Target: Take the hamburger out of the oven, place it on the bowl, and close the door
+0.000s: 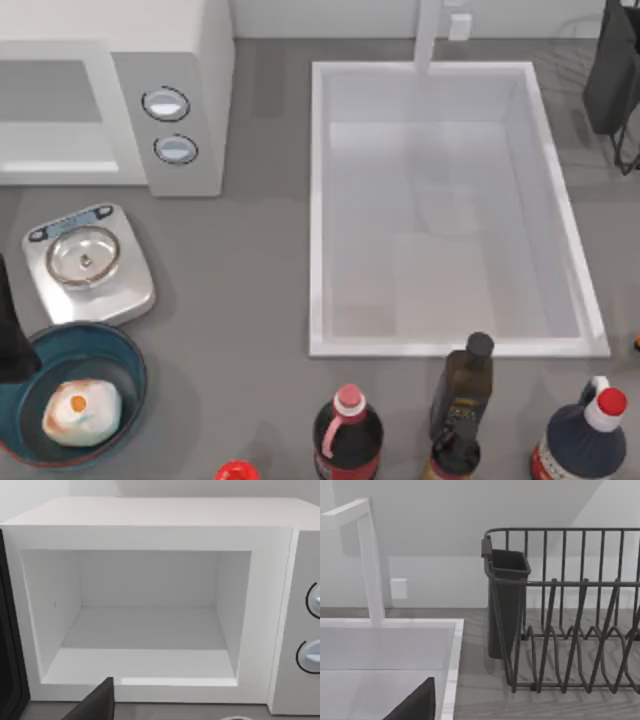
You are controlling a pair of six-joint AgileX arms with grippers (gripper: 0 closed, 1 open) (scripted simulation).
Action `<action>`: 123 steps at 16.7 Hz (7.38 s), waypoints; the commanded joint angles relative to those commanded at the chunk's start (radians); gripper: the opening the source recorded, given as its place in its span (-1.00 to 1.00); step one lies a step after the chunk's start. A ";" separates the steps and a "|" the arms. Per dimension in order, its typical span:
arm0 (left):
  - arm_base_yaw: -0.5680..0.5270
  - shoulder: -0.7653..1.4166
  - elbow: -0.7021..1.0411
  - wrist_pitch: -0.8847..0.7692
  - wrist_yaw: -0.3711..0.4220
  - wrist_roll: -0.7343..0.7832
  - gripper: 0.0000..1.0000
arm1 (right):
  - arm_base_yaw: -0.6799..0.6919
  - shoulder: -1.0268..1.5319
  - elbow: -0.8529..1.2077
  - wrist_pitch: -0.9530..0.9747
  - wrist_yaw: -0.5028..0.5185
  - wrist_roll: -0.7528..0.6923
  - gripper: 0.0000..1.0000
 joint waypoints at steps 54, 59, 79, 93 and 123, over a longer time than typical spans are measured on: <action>-0.813 0.018 0.087 -0.073 -0.813 -0.003 -1.00 | 0.000 0.000 0.000 0.000 0.000 0.000 1.00; -0.887 0.015 0.111 -0.101 -0.887 -0.004 -1.00 | 0.000 0.000 0.000 0.000 0.000 0.000 1.00; -0.578 0.426 0.481 -0.315 -0.606 0.167 -1.00 | 0.000 0.000 0.000 0.000 0.000 0.000 1.00; 0.705 1.482 1.218 -0.680 0.426 0.741 -1.00 | 0.000 0.000 0.000 0.000 0.000 0.000 1.00; 1.042 1.864 1.118 -0.378 0.671 0.921 -1.00 | 0.000 0.000 0.000 0.000 0.000 0.000 1.00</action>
